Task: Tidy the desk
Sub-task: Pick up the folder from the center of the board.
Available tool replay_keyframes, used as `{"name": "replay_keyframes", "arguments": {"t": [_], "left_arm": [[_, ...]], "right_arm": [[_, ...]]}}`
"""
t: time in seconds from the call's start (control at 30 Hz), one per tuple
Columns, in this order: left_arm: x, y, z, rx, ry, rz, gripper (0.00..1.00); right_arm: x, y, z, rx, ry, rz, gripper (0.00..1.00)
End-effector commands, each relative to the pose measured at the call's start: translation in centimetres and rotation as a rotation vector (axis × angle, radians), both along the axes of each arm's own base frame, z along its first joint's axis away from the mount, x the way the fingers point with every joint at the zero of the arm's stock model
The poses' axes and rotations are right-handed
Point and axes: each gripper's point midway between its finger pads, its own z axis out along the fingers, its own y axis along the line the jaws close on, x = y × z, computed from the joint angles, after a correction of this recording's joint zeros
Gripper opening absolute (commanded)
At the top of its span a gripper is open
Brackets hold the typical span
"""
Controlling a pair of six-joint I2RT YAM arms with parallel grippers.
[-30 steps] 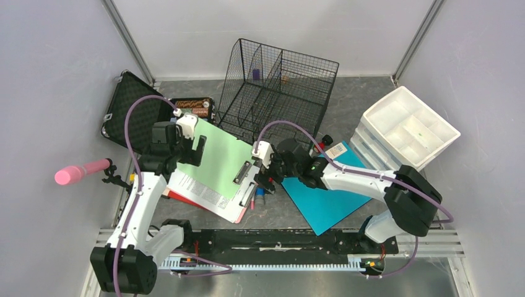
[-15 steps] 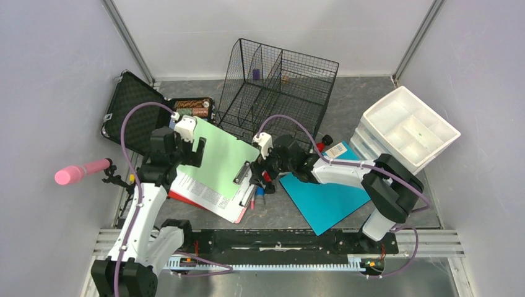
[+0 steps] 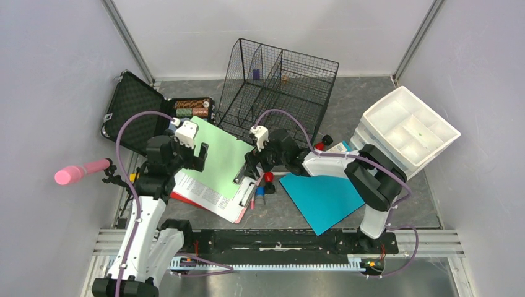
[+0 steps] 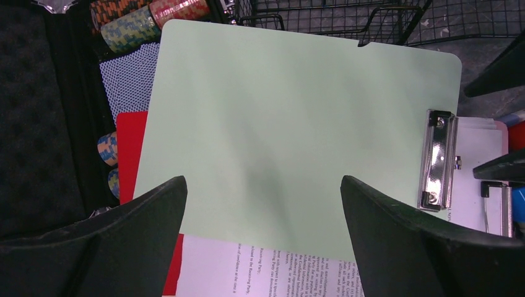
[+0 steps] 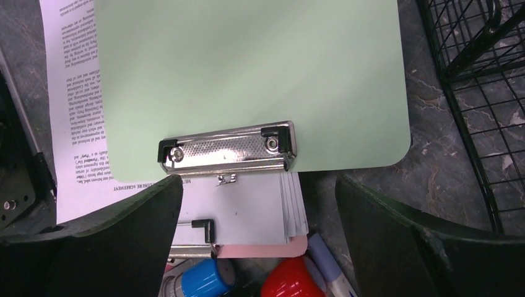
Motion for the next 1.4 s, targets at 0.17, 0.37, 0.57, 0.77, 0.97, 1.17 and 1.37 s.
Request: {"name": "replay_keyframes", "arguments": {"t": [0.17,0.37,0.57,0.77,0.97,1.17,1.37], "left_arm": [[0.6,-1.1,1.3,-0.019,-0.074,-0.066,1.0],[0.7,-1.3,1.0,-0.033,-0.075,-0.07,1.0],[1.4,-0.7,-1.2,0.026,-0.05,-0.074,1.0],[3.1,2.3,-4.0,0.178,0.066,0.013,1.0],[2.9,2.7,-7.4,0.231,0.229,-0.017,1.0],[2.4,2.9,-9.1,0.286,0.27,-0.068,1.0],[1.7,2.7,-10.0,0.299,0.275,-0.103,1.0]], "right_arm": [[1.8,1.6,0.0,0.045,0.009,-0.036,0.99],[1.9,1.8,-0.2,0.07,0.03,-0.037,0.99],[2.2,2.1,0.0,0.129,0.075,-0.043,0.99],[2.9,1.8,0.1,0.147,0.08,-0.058,0.99],[3.1,1.9,-0.4,0.163,0.1,-0.063,0.99],[2.9,2.1,-0.4,0.196,0.126,-0.058,0.95],[2.9,2.2,1.1,0.239,0.117,-0.052,0.94]]}}
